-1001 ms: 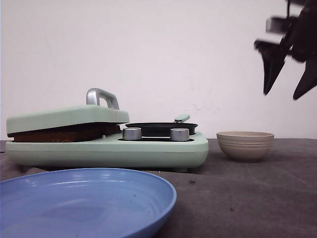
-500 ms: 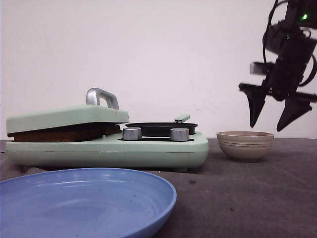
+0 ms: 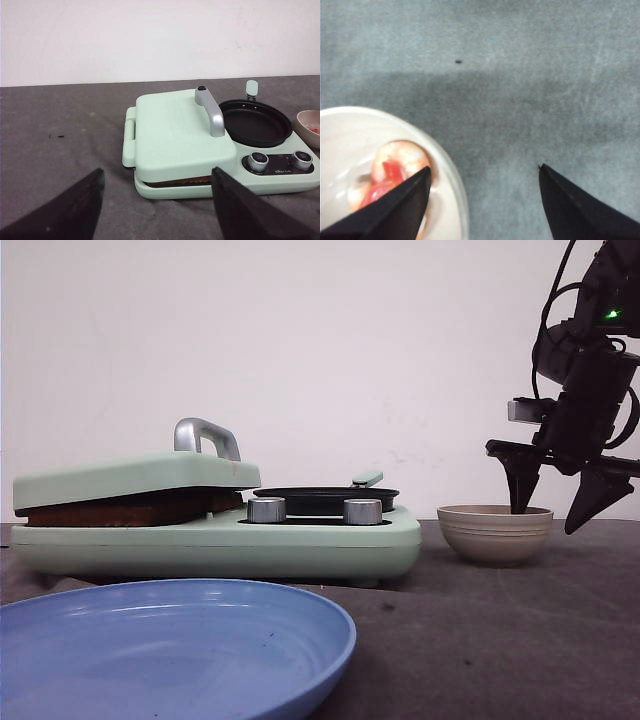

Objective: Make breakfast with bread and shrimp
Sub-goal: 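Grasp the bowl rim with the right gripper, then lift the bowl and carry it over the black frying pan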

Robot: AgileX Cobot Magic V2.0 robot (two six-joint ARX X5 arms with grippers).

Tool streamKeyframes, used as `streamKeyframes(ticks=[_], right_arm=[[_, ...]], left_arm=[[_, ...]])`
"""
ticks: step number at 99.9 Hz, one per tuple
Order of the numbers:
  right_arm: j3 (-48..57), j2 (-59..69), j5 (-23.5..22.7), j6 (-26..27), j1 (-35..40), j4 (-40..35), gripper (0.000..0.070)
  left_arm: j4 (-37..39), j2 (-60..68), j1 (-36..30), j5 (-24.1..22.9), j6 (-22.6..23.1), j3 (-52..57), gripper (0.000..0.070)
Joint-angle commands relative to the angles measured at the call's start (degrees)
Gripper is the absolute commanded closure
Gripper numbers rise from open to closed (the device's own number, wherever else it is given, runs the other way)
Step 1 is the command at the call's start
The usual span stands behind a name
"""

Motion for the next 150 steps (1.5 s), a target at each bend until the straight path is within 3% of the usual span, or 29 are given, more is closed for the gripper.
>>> streamKeyframes(ticks=[1, 16, 28, 47, 64, 126, 150], right_arm=[[1.27, 2.58, 0.24, -0.42, -0.02, 0.26, 0.0284], [1.27, 3.41, 0.26, -0.46, 0.04, 0.11, 0.0292], [1.27, 3.41, 0.39, -0.44, 0.17, 1.01, 0.049], [1.27, 3.41, 0.2, -0.44, 0.31, 0.92, 0.0511], [1.27, 3.41, 0.2, -0.44, 0.42, 0.9, 0.07], [1.6, -4.02, -2.6, 1.14, -0.04, 0.98, 0.07], [1.73, -9.57, -9.57, 5.01, 0.52, 2.86, 0.07]], left_arm=[[0.76, -0.07, -0.09, -0.17, -0.13, 0.28, 0.0348], [0.76, -0.07, -0.09, -0.17, -0.13, 0.28, 0.0347], [0.74, -0.07, -0.09, -0.17, -0.11, 0.28, 0.0348], [0.74, -0.07, -0.09, -0.17, -0.13, 0.28, 0.0348], [0.74, -0.07, -0.09, -0.2, -0.13, 0.28, 0.0348], [0.28, -0.07, -0.09, -0.17, -1.14, 0.28, 0.0348], [0.26, -0.04, -0.09, -0.17, -1.29, 0.28, 0.0348]])
